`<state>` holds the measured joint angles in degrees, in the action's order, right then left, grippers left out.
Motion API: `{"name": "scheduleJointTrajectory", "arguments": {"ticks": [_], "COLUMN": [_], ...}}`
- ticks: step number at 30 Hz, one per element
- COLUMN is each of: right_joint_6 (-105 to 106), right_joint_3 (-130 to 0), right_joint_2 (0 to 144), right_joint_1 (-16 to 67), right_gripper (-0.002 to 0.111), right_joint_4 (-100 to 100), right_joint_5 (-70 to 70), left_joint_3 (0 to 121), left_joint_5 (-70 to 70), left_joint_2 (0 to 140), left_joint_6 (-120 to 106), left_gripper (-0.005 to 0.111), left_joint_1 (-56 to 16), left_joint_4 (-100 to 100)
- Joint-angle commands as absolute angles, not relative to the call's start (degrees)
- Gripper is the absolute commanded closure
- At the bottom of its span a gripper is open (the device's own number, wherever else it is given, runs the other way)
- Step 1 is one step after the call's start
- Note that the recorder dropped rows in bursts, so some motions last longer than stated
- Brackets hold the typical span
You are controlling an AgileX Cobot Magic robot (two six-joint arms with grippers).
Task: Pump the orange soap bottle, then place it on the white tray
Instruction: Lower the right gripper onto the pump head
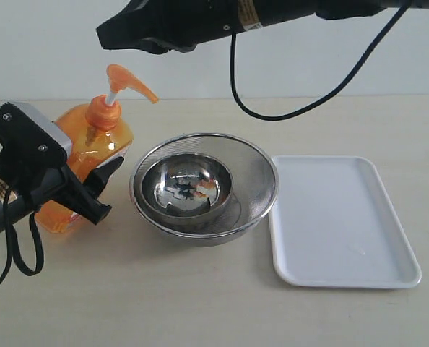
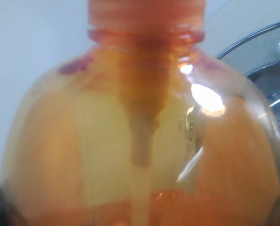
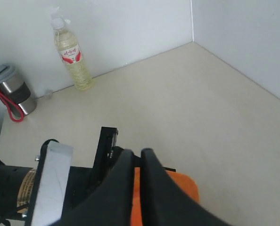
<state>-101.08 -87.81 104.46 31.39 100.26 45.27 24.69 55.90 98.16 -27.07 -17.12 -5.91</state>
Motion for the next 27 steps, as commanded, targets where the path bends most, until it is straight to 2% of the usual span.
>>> {"name": "scheduleJointTrajectory", "arguments": {"ticks": [1, 7, 27], "right_joint_6": [-101.4, -101.8, -101.9], "right_joint_3": [-88.0, -88.0, -87.8], "right_joint_2": [103.9, 103.9, 107.7], "right_joint_1": [30.4, 26.8, 28.0], "right_gripper": [0.107, 0.107, 0.107], "right_joint_4": [99.9, 99.9, 99.9], "right_joint_5": [48.9, 57.5, 55.0], "left_joint_3": [25.4, 25.4, 25.4], "left_joint_5": [58.1, 58.1, 58.3], "left_joint_2": [97.8, 97.8, 97.8], "left_joint_6": [-28.1, -28.0, -26.7], "left_gripper": [0.102, 0.102, 0.102], "left_joint_1": [-17.4, -17.4, -17.4], "left_joint_4": [-5.2, -4.9, -5.2]}}
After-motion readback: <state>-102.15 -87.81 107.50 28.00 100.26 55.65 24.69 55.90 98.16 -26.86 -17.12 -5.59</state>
